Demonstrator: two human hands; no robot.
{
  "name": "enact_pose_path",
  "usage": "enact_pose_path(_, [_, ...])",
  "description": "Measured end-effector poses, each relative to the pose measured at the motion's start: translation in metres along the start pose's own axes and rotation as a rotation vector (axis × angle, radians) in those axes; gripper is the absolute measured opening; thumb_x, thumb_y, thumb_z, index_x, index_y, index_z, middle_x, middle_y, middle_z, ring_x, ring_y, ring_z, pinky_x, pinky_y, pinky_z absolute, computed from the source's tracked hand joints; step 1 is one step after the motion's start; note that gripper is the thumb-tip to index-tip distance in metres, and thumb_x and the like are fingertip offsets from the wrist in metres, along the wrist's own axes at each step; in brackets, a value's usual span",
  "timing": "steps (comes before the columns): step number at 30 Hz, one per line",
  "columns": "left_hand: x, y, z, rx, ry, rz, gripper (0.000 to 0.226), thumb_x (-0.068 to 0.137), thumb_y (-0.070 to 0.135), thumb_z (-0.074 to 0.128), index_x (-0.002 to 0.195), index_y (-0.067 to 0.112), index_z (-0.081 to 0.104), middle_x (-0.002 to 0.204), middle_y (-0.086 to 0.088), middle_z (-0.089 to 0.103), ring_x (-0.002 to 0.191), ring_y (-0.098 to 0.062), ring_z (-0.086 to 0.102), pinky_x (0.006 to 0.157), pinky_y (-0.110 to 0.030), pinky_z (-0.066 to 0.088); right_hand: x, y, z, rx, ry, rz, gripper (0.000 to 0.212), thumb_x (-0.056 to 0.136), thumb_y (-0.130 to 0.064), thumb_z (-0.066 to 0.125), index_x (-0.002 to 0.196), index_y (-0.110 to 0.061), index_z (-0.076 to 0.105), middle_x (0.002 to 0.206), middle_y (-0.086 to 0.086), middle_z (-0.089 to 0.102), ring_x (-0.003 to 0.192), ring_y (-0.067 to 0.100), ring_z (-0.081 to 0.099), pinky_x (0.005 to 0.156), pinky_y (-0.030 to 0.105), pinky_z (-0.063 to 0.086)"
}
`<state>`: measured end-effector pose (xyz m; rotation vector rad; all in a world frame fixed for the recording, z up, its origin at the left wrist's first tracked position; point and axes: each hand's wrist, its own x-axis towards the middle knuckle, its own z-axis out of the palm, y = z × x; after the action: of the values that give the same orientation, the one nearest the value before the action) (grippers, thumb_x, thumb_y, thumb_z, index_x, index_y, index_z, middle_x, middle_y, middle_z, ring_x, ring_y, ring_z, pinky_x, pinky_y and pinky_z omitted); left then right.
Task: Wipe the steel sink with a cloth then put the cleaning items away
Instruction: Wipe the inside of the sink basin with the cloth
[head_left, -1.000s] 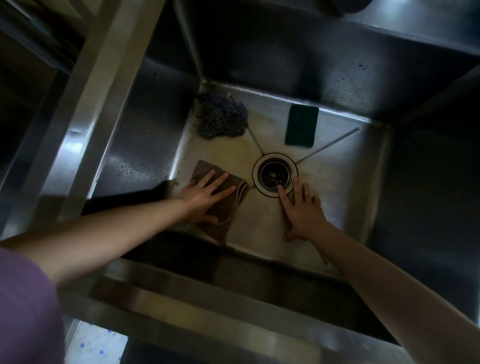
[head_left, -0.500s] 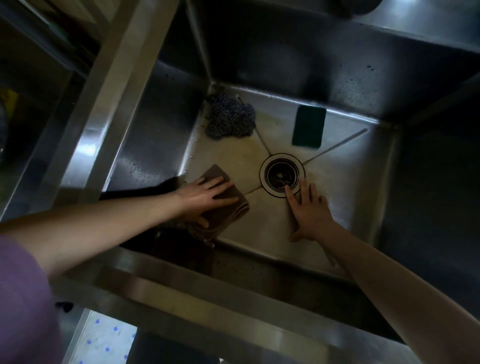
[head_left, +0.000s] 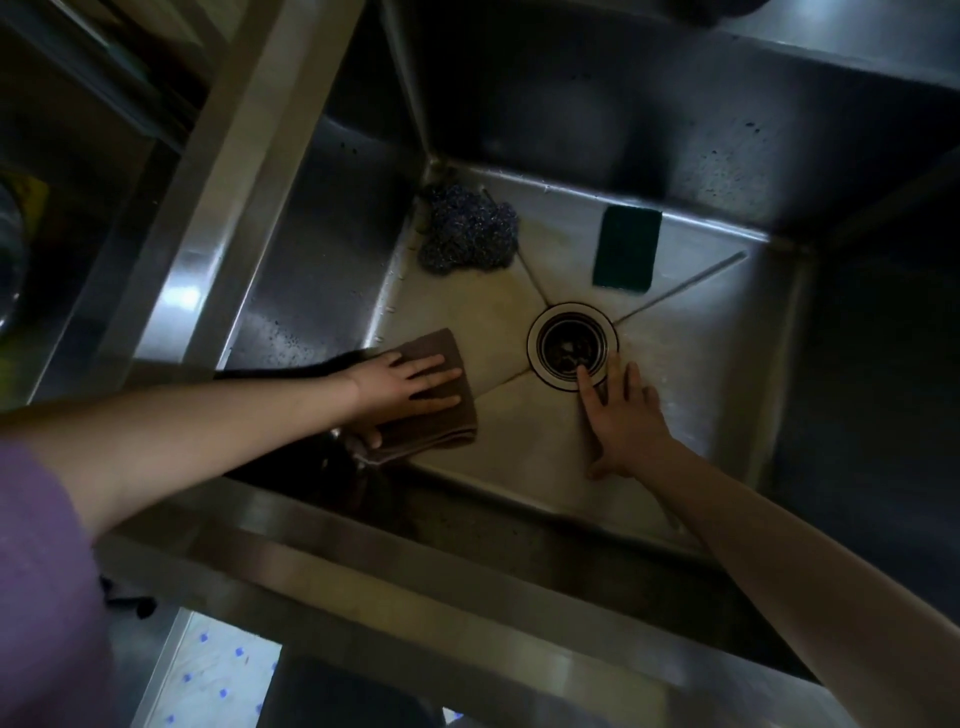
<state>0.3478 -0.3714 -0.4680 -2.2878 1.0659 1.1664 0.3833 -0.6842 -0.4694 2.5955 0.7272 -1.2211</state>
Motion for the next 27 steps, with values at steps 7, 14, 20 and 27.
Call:
enact_pose_path(7, [-0.001, -0.012, -0.001, -0.065, 0.026, 0.035, 0.118, 0.067, 0.07, 0.063, 0.147, 0.035, -0.016, 0.156, -0.001, -0.024, 0.145, -0.028, -0.013, 0.113, -0.048, 0.021, 0.001, -0.001, -0.002, -0.002, -0.012, 0.004, 0.135, 0.067, -0.047, 0.08, 0.147, -0.016, -0.024, 0.149, 0.026, -0.031, 0.14, 0.048, -0.017, 0.116, 0.054, 0.006])
enact_pose_path(14, [-0.007, -0.003, -0.001, 0.005, -0.066, 0.04, 0.122, 0.066, 0.046, 0.076, 0.147, 0.037, -0.014, 0.153, 0.0, -0.03, 0.144, -0.031, -0.018, 0.115, -0.052, 0.016, 0.001, -0.001, -0.003, 0.008, -0.018, 0.005, 0.135, 0.067, -0.045, 0.081, 0.146, -0.017, -0.025, 0.149, 0.026, -0.032, 0.14, 0.048, -0.016, 0.116, 0.053, 0.008])
enact_pose_path(20, [-0.013, -0.008, -0.008, -0.091, 0.006, 0.055, 0.1, 0.074, 0.071, 0.054, 0.147, 0.041, -0.007, 0.157, -0.004, -0.02, 0.146, -0.027, -0.012, 0.114, -0.05, 0.013, 0.002, -0.004, -0.005, 0.006, -0.04, 0.024, 0.135, 0.067, -0.042, 0.081, 0.146, -0.017, -0.026, 0.149, 0.026, -0.032, 0.14, 0.048, -0.017, 0.116, 0.053, 0.007])
enact_pose_path(27, [-0.006, -0.003, -0.006, -0.084, 0.011, -0.036, 0.118, 0.067, 0.056, 0.071, 0.145, 0.042, -0.016, 0.155, -0.001, -0.026, 0.145, -0.026, -0.013, 0.114, -0.049, 0.015, 0.003, -0.005, -0.006, -0.003, -0.05, 0.026, 0.137, 0.066, -0.043, 0.082, 0.146, -0.016, -0.025, 0.148, 0.027, -0.032, 0.14, 0.049, -0.016, 0.116, 0.053, 0.009])
